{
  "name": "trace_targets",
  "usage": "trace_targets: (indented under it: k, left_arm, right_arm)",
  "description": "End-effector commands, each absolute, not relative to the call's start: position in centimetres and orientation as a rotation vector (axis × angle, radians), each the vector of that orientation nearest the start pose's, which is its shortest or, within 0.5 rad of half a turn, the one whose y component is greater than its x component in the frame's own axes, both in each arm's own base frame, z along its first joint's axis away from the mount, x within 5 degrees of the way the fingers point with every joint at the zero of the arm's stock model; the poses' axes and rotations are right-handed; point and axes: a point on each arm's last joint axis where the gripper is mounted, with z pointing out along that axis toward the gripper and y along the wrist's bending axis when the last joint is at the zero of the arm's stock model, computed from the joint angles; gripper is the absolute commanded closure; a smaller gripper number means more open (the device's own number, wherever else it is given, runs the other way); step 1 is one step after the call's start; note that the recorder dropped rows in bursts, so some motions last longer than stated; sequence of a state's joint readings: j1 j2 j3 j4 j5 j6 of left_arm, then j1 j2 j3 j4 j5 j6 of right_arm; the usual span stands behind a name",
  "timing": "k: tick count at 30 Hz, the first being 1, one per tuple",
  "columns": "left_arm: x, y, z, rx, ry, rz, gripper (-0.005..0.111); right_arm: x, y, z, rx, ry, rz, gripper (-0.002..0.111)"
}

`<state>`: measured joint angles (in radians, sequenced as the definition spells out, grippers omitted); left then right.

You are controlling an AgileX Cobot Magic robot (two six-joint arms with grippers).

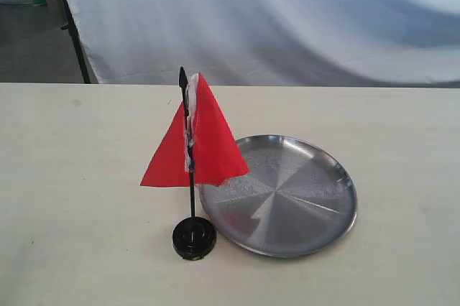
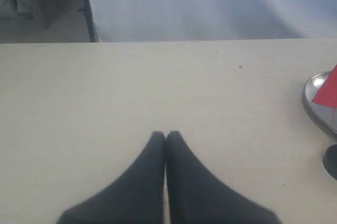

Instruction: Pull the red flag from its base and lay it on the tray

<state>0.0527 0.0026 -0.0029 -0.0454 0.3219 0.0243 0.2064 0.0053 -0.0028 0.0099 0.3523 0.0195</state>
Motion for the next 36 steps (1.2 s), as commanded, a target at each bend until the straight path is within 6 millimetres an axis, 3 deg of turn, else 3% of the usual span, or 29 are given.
trace_targets:
  k: [1,14,20,23,31,36]
  left_arm:
    - [5.4,0.1,18.4,-0.060,1.803,0.005,0.107]
    - [5.4,0.1,18.4,-0.060,1.803,0.005,0.107]
    - [5.4,0.1,18.4,-0.060,1.803,0.005,0.107]
    - [5.4,0.1,18.4,-0.060,1.803,0.005,0.107]
    - [5.4,0.1,18.4,-0.060,1.803,0.005,0.107]
    - [5.4,0.1,18.4,-0.060,1.803,0.005,0.107]
  right_arm:
    - [5.2,1.1,18.2,-0.169,1.827,0.161,0.109]
    - [5.2,1.1,18.3,-0.168,1.815,0.162,0.109]
    - [5.5,1.2,19.8,-0.127,1.644,0.203,0.109]
    - [5.5,1.2,20.8,-0.065,1.551,0.266,0.109]
    - [5.5,0.8,22.1,0.297,1.398,0.623,0.109]
    - [5.5,0.8,22.1,0.289,1.399,0.615,0.109]
